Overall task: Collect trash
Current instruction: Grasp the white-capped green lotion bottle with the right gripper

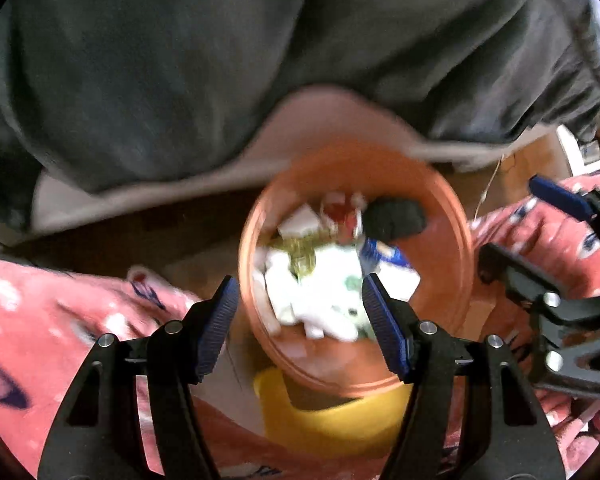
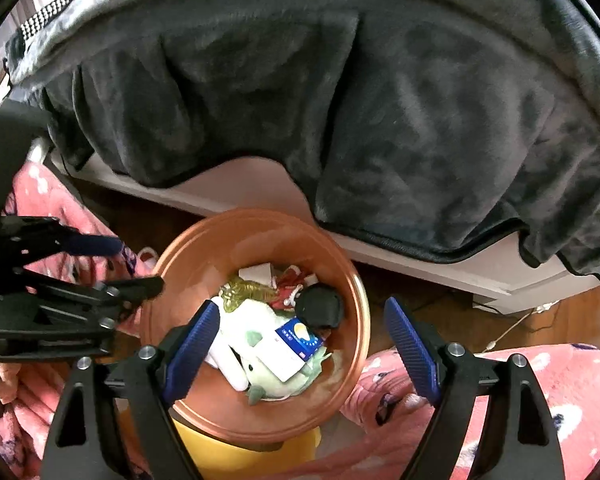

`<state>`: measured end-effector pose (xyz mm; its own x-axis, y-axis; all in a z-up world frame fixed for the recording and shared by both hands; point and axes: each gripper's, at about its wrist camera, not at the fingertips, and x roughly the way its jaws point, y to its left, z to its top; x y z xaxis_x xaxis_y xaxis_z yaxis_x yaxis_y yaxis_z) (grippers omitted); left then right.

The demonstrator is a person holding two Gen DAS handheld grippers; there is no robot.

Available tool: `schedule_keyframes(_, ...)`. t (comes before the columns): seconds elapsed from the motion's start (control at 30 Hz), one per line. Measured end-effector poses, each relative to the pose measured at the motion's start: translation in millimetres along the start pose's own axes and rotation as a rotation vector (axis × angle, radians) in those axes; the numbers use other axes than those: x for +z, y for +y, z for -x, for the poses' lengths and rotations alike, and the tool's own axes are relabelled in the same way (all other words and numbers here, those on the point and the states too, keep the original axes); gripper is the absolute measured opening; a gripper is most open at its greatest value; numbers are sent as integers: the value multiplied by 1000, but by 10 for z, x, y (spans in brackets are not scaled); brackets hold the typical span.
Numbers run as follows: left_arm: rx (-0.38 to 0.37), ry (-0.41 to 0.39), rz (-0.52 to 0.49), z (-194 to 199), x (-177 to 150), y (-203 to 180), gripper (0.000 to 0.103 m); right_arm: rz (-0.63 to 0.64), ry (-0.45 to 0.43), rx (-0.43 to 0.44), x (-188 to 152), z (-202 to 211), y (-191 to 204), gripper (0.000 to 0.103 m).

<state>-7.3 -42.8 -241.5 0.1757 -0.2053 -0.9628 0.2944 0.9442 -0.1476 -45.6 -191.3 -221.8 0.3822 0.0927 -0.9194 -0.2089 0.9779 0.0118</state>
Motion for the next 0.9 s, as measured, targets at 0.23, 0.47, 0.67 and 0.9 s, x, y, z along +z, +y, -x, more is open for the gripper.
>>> schedule_keyframes(0.23,67,-282,34,868,51,81,72,-37,-179,38,283,774,-104,83)
schedule_keyframes(0.47,83,-502,89,1577,155,264,84,-50,-384,54,1253,1521,-208,88)
schedule_keyframes(0.67,103,-579,146,1735,213,463,87,-126,-425,73,2575,1491,-359,89)
schedule_keyframes(0.9,184,-611,154,1745,400,687,87,-295,-312,12,3914,843,-622,86)
